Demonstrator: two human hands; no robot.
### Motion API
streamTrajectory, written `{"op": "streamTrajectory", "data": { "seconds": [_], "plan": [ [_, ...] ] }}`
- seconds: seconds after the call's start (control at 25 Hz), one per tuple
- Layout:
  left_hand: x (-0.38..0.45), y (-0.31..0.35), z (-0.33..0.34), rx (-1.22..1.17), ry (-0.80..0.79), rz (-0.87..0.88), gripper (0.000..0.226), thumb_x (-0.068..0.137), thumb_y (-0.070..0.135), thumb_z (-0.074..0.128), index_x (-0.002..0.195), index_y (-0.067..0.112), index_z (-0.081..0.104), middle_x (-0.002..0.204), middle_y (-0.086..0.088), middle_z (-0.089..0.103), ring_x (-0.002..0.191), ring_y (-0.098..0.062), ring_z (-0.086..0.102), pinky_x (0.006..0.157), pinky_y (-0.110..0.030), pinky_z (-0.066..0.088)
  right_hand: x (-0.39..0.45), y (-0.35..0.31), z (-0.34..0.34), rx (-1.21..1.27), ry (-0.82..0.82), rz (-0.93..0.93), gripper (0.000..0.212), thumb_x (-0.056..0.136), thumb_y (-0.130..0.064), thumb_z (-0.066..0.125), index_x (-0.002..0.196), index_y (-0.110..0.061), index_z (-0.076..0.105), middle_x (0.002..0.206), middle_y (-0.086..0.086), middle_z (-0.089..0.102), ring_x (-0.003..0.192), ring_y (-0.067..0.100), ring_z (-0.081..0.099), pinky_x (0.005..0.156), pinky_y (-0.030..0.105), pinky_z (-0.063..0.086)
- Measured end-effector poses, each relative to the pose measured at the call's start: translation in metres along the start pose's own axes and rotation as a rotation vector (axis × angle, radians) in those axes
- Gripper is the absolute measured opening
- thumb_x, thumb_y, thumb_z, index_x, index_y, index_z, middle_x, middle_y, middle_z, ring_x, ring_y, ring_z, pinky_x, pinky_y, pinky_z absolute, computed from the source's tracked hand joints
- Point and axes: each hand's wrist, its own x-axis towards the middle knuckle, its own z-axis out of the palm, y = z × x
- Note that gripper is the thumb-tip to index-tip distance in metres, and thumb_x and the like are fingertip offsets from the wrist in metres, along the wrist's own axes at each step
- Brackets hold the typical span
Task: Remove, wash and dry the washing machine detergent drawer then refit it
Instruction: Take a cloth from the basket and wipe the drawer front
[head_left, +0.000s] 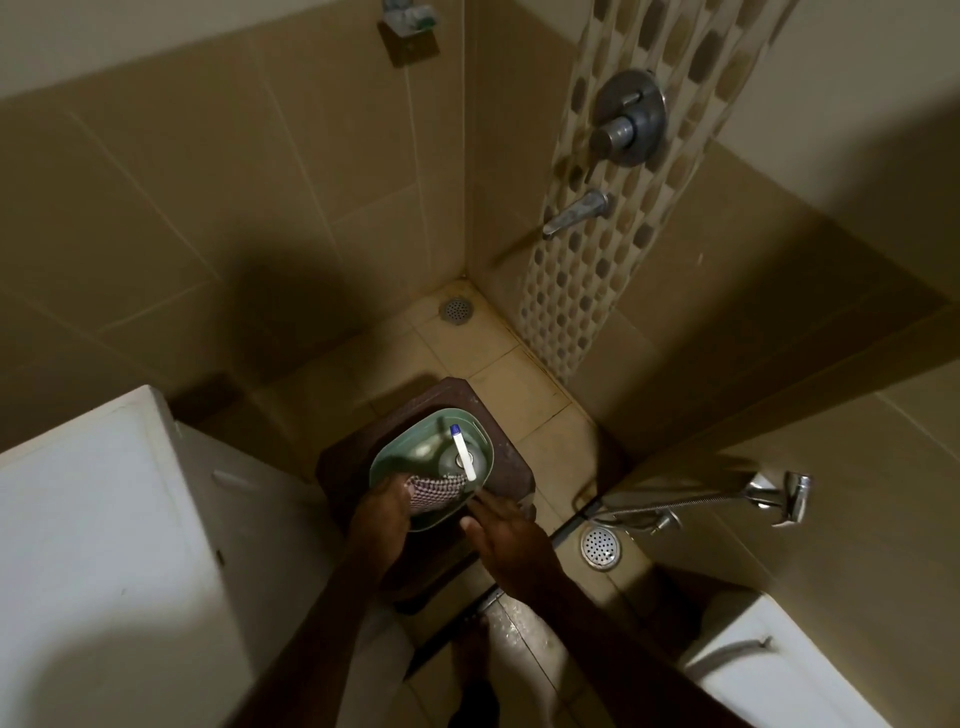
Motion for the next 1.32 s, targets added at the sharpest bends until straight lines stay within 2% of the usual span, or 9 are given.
{"op": "streamTrajectory", "data": {
  "seconds": [0.16, 0.28, 0.4, 0.56, 0.68, 0.76, 1.0, 1.16, 1.32],
  "plan": [
    [-0.03, 0.032, -0.019, -0.374, 0.098, -0.332, 0.037, 0.111, 0.025, 0.042, 0.136, 0.002, 0.057, 0.137, -0.022, 0.062, 0.126, -0.038, 0.059, 0.102, -0.039, 0.046, -0.018, -0.025, -0.016, 0.195, -0.111, 0.195, 0.054, 0.108, -0.054, 0.029, 0.152, -0.027, 0.044, 0.16, -0.003, 0.044, 0.144, 0.013, 0.041, 0.12, 0.034, 0.032],
    [-0.067, 0.045, -0.038, -0.521, 0.169, -0.354, 0.039, 0.111, 0.027, 0.037, 0.137, 0.002, 0.052, 0.137, -0.024, 0.058, 0.128, -0.042, 0.055, 0.105, -0.047, 0.046, -0.038, -0.053, -0.031, 0.409, -0.062, 0.299, 0.051, 0.107, -0.056, 0.035, 0.152, -0.032, 0.042, 0.156, -0.005, 0.048, 0.138, 0.013, 0.047, 0.116, 0.039, 0.038],
    [-0.11, 0.059, -0.06, -0.668, 0.242, -0.379, 0.049, 0.112, 0.035, 0.034, 0.147, 0.003, 0.046, 0.149, -0.021, 0.051, 0.138, -0.039, 0.048, 0.112, -0.046, 0.04, -0.062, -0.079, -0.045, 0.565, -0.062, 0.393, 0.068, 0.1, -0.066, 0.045, 0.158, -0.033, 0.033, 0.156, -0.002, 0.048, 0.141, 0.02, 0.048, 0.115, 0.039, 0.038],
    [-0.164, 0.079, -0.094, -0.637, 0.421, -0.304, 0.049, 0.114, 0.032, 0.033, 0.145, 0.0, 0.052, 0.145, -0.022, 0.056, 0.133, -0.036, 0.053, 0.103, -0.032, 0.039, -0.099, -0.121, -0.062, 0.799, -0.105, 0.263, 0.092, 0.077, -0.082, 0.064, 0.154, -0.041, 0.036, 0.156, -0.012, 0.044, 0.142, 0.013, 0.045, 0.116, 0.047, 0.043],
    [-0.207, 0.087, -0.121, -0.823, 0.423, -0.324, 0.051, 0.113, 0.042, 0.033, 0.145, 0.008, 0.054, 0.145, -0.016, 0.059, 0.13, -0.033, 0.057, 0.114, -0.043, 0.043, -0.115, -0.161, -0.07, 1.003, -0.117, 0.192, 0.081, 0.074, -0.072, 0.076, 0.144, -0.041, 0.05, 0.142, -0.016, 0.059, 0.129, 0.008, 0.057, 0.111, 0.042, 0.05],
    [-0.23, 0.087, -0.136, -0.949, 0.44, -0.335, 0.05, 0.112, 0.044, 0.035, 0.142, 0.009, 0.056, 0.139, -0.015, 0.064, 0.124, -0.033, 0.063, 0.108, -0.054, 0.051, -0.122, -0.189, -0.069, 1.051, -0.099, 0.197, 0.075, 0.079, -0.062, 0.078, 0.143, -0.031, 0.055, 0.136, -0.01, 0.066, 0.124, 0.011, 0.062, 0.107, 0.042, 0.053],
    [-0.284, 0.051, -0.166, -0.967, 0.602, -0.357, 0.043, 0.111, 0.039, 0.042, 0.126, 0.008, 0.068, 0.12, -0.012, 0.074, 0.109, -0.028, 0.071, 0.1, -0.05, 0.057, -0.15, -0.265, -0.049, 1.113, -0.151, 0.145, 0.033, 0.09, -0.029, 0.079, 0.121, -0.017, 0.072, 0.112, 0.003, 0.078, 0.099, 0.016, 0.076, 0.083, 0.033, 0.063],
    [-0.31, 0.003, -0.181, -1.036, 0.538, -0.39, 0.038, 0.109, 0.042, 0.048, 0.116, 0.015, 0.074, 0.102, 0.0, 0.08, 0.095, -0.019, 0.077, 0.08, -0.035, 0.064, -0.153, -0.294, -0.026, 1.254, -0.219, 0.363, 0.028, 0.086, -0.01, 0.08, 0.113, -0.01, 0.075, 0.106, 0.011, 0.079, 0.095, 0.027, 0.078, 0.08, 0.039, 0.064],
    [-0.338, -0.064, -0.212, -0.85, 0.425, -0.396, 0.031, 0.106, 0.043, 0.052, 0.11, 0.021, 0.074, 0.093, 0.003, 0.08, 0.081, -0.015, 0.075, 0.07, -0.033, 0.06, -0.143, -0.306, -0.009, 1.3, 0.002, 0.501, 0.03, 0.084, -0.004, 0.078, 0.113, -0.011, 0.073, 0.105, 0.01, 0.079, 0.091, 0.027, 0.078, 0.069, 0.036, 0.064]
  ]
}}
